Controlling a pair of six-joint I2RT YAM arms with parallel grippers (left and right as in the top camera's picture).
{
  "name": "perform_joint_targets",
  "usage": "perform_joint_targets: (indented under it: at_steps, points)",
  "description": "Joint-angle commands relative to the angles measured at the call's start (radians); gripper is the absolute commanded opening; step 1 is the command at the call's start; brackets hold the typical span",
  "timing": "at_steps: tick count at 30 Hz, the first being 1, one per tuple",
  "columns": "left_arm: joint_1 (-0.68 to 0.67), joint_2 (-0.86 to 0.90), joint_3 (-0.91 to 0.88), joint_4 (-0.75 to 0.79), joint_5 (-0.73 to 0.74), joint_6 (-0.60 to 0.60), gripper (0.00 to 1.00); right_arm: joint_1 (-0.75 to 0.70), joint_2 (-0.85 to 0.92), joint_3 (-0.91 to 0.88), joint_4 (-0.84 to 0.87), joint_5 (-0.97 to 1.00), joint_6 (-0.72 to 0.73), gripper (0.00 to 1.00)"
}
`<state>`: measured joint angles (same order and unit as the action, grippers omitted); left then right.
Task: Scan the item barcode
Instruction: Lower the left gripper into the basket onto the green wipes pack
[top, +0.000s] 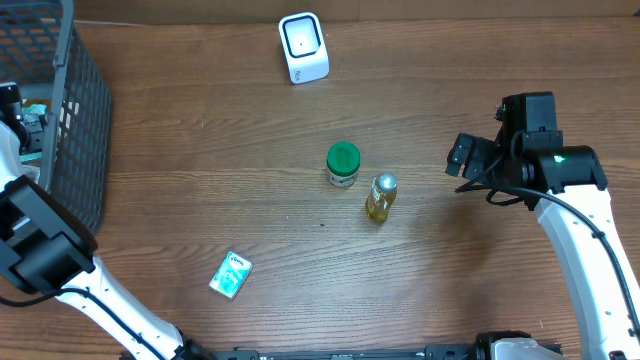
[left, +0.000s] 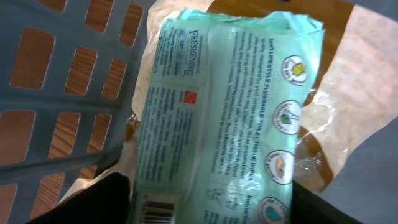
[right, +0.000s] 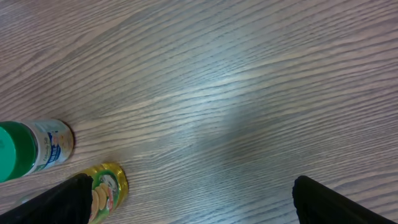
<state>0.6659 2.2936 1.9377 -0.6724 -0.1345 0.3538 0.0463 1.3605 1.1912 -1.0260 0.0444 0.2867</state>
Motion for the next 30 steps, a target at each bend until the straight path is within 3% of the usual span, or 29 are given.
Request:
perform_joint_targets:
  at_steps: [1, 4, 9, 30]
  points:
    - [0.016, 0.009, -0.004, -0.003, -0.004, 0.009, 0.73, -0.002, -0.006, 0.021, 0.003, 0.01, -0.006, 1.0]
    - [0.017, 0.008, -0.004, -0.01, -0.029, 0.009, 0.59, -0.002, -0.006, 0.021, 0.003, 0.01, -0.006, 1.0]
    - [0.014, -0.016, -0.003, -0.013, -0.108, 0.004, 0.57, -0.002, -0.006, 0.021, 0.003, 0.01, -0.006, 1.0]
    - [0.024, -0.097, -0.004, -0.232, -0.185, -0.029, 0.53, -0.002, -0.006, 0.021, 0.003, 0.01, -0.006, 1.0]
